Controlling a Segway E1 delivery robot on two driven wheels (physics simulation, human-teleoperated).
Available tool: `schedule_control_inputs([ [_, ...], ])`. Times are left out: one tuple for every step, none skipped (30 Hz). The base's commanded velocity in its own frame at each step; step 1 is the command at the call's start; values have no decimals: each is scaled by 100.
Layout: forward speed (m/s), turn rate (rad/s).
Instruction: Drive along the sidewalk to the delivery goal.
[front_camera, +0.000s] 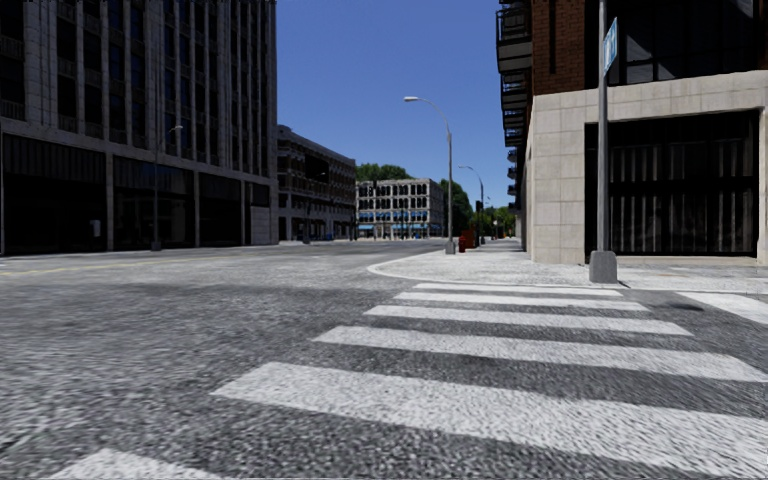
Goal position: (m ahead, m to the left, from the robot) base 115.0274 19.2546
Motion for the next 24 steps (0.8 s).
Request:
schedule_control_inputs([
  [147, -65],
  [147, -65],
  [147, -65],
  [147, -65],
  [147, -65],
  [147, -65],
  [147, -65],
  [147, -64],
  [147, -63],
  [147, -63],
  [147, -60],
  [147, -58],
  [147, -57],
  [147, -57],
  [147, -56],
  [147, -56],
  [147, -56],
  [147, -56],
  [147, -7],
  [147, 0],
  [147, 0],
  [147, 0],
  [147, 0],
  [147, 0],
])
